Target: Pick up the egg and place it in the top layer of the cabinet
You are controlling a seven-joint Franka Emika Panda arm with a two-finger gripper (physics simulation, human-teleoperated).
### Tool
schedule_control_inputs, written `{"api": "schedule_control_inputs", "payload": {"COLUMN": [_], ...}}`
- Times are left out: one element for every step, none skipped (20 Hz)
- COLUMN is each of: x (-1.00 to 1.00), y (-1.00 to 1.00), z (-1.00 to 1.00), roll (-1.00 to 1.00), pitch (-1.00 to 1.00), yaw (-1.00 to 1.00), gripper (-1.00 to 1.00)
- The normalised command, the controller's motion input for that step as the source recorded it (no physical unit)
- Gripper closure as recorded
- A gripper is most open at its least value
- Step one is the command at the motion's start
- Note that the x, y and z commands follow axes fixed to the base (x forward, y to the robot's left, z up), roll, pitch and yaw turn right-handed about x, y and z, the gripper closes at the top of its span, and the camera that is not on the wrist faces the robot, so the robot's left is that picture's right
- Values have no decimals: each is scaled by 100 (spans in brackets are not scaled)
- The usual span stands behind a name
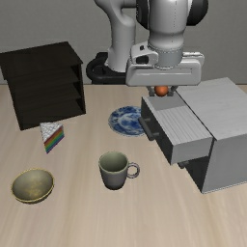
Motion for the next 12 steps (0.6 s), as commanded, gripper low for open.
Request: {"api": "schedule_control_inputs", "payload": {"x": [100,100,100,100,100,0,0,0,0,0,0,0], "y": [0,0,0,0,0,100,100,0,0,0,0,0], "z": [0,0,0,0,0,0,0,0,0,0,0,0], "roll": [0,0,0,0,0,0,0,0,0,0,0,0], "pitch": [0,0,0,0,0,0,0,0,0,0,0,0], "yaw": [0,0,0,0,0,0,0,0,0,0,0,0], "gripper": [100,100,100,100,100,100,100,-100,-100,-100,-100,-100]}}
